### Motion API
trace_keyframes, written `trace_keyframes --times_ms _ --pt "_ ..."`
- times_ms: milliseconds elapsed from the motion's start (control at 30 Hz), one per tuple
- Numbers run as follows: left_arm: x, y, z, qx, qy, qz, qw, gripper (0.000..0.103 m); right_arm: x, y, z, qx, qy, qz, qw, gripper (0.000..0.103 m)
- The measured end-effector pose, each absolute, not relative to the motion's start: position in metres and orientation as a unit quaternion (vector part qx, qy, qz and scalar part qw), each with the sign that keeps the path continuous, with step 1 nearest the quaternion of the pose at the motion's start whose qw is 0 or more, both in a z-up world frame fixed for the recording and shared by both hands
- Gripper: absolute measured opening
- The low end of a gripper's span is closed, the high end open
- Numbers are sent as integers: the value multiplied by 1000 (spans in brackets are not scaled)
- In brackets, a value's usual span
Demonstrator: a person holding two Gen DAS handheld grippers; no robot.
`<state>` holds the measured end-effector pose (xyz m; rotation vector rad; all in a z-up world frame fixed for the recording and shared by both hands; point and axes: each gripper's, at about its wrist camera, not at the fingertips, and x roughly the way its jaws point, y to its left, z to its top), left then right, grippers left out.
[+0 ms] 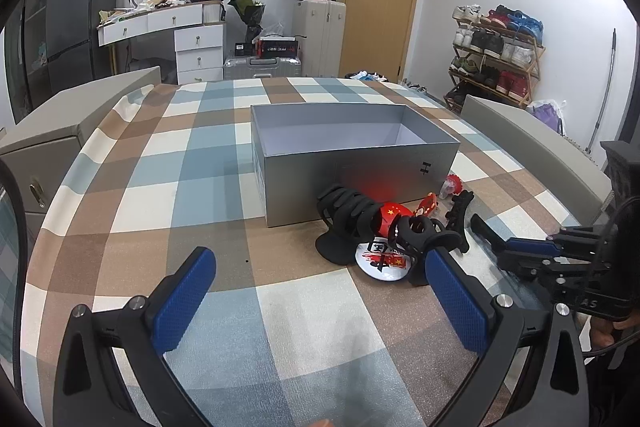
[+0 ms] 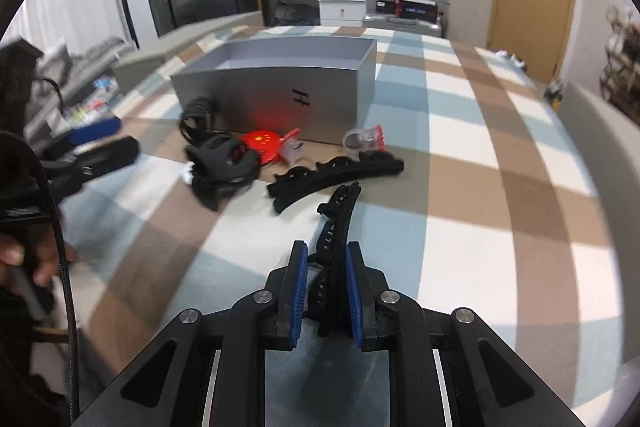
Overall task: Organize jewelry
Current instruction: 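Close the right tool on the long black hair clip and lift, then grasp the black claw clip with the left tool while the right tool carries the long clip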
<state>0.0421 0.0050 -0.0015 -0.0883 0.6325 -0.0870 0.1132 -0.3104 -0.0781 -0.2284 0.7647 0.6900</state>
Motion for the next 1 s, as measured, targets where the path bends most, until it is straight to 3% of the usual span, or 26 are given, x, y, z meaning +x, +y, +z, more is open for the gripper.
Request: trace_keyframes --times_ms 300,567,767,933,1000 --pt "45 0 -2 -34 320 -44 946 102 103 -331 -56 -40 313 345 884 18" --pt "47 -12 2 -59 334 -82 937 102 105 -332 -56 -22 317 349 882 18" --pt "50 -50 -1 0 341 -121 932 80 105 -334 -53 -14 314 356 880 18" --pt "64 -57 -6 -5 369 -138 919 66 107 -337 -51 -5 315 358 879 18" --pt "69 -57 -8 -12 381 -146 913 55 108 -338 -52 -4 316 358 879 18"
